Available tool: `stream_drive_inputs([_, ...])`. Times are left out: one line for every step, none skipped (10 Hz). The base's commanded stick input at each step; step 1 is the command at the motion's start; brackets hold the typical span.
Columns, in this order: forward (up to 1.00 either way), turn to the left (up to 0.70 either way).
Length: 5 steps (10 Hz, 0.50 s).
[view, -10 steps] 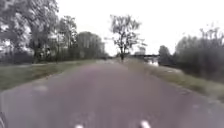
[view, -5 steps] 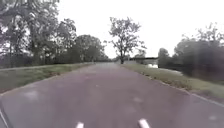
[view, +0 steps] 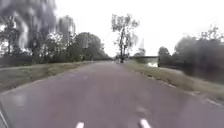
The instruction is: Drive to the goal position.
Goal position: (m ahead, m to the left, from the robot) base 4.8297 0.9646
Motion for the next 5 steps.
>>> stream_drive_inputs([0.70, 0.00])
stream_drive_inputs([0.70, 0.00])
stream_drive_inputs([0.70, 0.00])
stream_drive_inputs([0.70, 0.00])
stream_drive_inputs([0.70, 0.00])
